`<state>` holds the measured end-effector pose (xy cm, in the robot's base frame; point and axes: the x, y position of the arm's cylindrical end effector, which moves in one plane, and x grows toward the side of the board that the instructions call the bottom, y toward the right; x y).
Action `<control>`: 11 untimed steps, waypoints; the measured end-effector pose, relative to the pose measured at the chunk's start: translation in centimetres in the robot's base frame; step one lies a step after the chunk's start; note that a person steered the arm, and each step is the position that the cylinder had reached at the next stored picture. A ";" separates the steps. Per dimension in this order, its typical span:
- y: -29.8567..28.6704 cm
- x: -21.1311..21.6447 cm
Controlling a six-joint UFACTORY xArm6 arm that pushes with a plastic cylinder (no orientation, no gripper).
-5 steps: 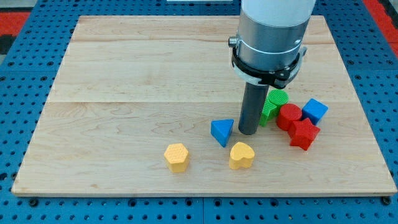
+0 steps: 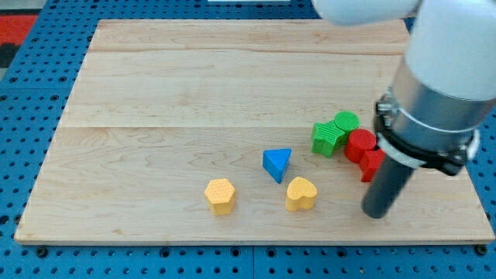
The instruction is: Slide red star along with green circle to the top of blue triangle
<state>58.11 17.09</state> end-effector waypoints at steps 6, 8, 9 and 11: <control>0.7 -14.2; -0.4 -19.8; -5.1 -18.6; -5.6 -18.0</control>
